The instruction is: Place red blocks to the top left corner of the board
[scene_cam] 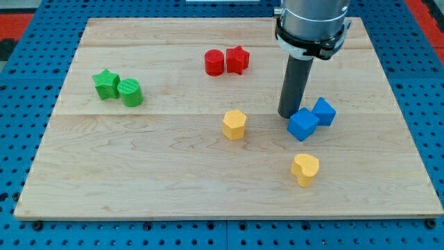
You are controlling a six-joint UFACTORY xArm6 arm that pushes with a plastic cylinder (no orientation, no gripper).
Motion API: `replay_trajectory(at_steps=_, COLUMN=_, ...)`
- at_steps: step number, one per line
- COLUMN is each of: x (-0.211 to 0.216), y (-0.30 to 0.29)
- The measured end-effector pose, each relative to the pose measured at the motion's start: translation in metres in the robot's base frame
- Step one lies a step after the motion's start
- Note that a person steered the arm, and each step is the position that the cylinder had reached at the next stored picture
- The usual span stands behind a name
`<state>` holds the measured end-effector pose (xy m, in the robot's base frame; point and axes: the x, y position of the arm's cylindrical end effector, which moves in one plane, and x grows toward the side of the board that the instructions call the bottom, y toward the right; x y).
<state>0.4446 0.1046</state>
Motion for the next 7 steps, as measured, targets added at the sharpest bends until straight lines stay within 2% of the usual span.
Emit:
replay_trajectory(at_steps=2, x=-0.001, y=-0.001)
replay_trajectory(at_steps=4, x=-0.062, y=-0.094)
replay_trajectory(at_steps=5, x=-0.116, y=-0.076)
replay_trajectory(at_steps=7, x=-0.148, y=-0.033)
